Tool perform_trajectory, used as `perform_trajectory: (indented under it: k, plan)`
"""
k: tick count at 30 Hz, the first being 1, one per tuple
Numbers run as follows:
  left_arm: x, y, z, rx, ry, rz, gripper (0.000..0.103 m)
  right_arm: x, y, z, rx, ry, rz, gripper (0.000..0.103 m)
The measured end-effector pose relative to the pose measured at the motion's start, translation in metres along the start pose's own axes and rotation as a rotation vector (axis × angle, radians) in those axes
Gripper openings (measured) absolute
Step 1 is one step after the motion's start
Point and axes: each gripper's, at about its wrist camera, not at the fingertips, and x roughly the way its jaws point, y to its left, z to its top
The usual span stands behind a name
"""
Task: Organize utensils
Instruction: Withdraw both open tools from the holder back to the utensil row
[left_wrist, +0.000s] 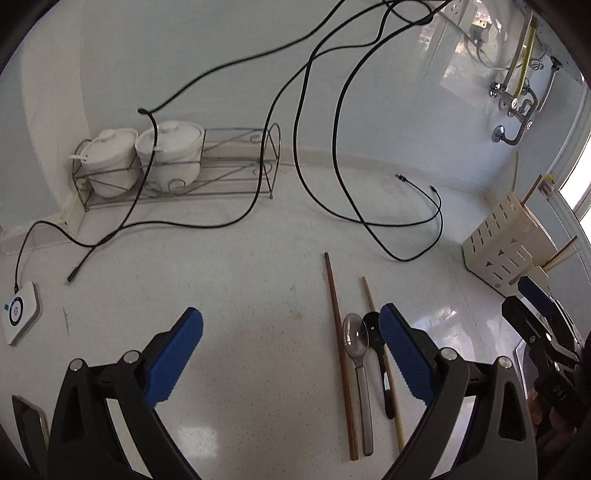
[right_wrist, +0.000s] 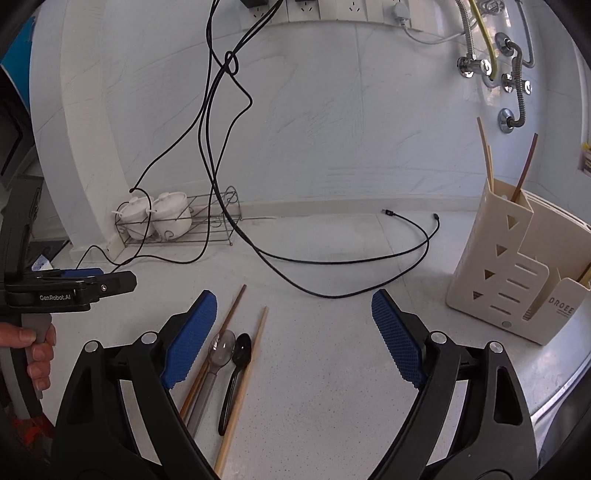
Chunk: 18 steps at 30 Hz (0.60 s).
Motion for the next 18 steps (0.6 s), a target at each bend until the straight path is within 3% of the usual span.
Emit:
perform_trajectory:
  k: [8,18]
  plan:
    - [0.032,-0.01,-0.019,0.055,0.155,-0.01,0.094,0.023,0.006,-0.017,-0.001,0.148,0.023,0.073]
    - [0.068,-0.019,-0.025,0.09,0.304,0.025,0.094,0.03,0.004,-0.028,0.014,0.208,0.009,0.071]
